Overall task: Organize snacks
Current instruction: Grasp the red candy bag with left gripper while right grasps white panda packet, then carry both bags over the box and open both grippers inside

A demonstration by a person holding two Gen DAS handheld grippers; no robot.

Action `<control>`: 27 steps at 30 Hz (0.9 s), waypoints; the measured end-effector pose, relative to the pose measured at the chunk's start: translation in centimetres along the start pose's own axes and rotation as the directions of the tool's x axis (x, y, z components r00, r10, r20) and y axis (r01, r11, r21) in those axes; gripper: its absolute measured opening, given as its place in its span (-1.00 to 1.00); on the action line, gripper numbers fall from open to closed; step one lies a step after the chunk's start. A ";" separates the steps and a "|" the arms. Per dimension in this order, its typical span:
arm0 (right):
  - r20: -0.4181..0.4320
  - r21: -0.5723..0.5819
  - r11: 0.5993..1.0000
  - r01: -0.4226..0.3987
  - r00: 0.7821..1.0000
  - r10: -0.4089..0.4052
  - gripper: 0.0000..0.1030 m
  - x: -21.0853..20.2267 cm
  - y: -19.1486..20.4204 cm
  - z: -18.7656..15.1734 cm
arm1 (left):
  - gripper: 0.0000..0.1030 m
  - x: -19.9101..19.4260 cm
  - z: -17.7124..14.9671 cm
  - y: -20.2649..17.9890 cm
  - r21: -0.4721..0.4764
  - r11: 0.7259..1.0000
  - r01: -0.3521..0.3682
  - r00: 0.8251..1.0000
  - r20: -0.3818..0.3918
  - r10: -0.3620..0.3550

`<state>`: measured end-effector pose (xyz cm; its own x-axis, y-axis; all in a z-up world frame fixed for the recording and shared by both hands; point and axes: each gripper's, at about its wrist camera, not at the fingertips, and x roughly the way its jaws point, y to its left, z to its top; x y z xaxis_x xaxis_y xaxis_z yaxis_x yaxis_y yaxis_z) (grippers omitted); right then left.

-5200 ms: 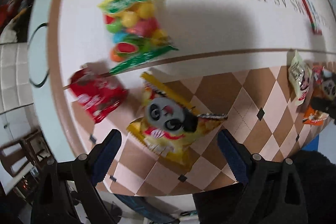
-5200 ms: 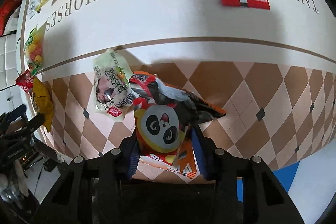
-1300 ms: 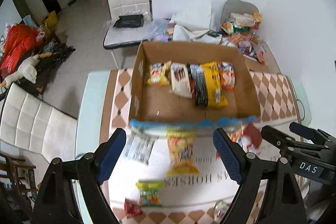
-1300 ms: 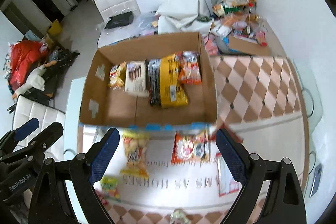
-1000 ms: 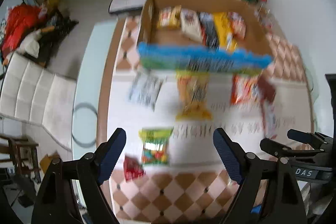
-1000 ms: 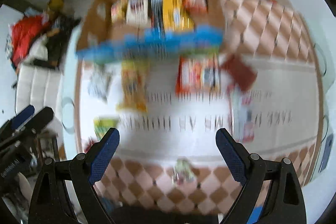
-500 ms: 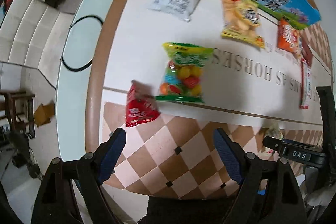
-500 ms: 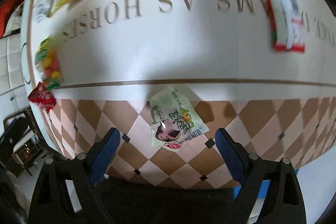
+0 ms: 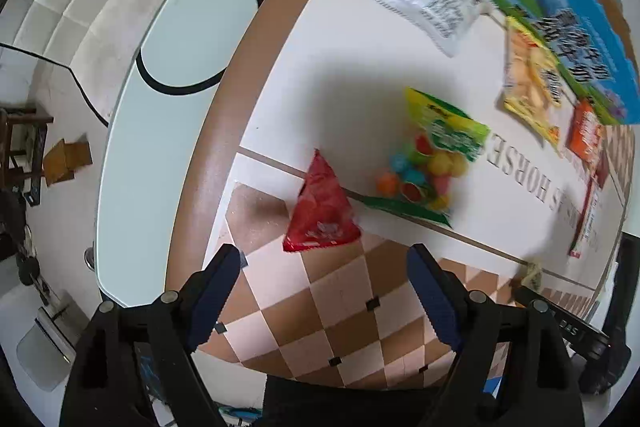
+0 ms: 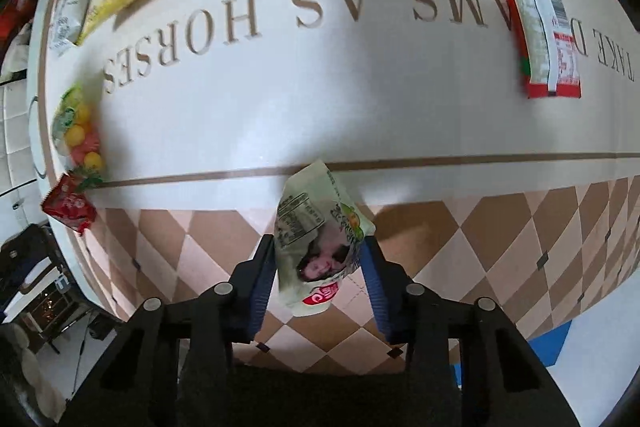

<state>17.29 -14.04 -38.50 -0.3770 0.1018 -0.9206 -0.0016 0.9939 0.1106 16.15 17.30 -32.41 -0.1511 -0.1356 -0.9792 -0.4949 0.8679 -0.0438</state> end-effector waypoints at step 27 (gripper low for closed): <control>-0.033 -0.016 0.999 0.048 0.998 -0.048 -0.02 1.3 1.2 1.3 | -0.16 5.3 -0.9 -0.5 0.025 0.999 -0.026 0.999 -0.045 0.027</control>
<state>18.03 -12.66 -40.07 -0.4064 0.0522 -0.9122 -0.0347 0.9968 0.0726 14.82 15.75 -37.44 -0.2021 -0.1336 -0.9702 -0.4694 0.8827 -0.0237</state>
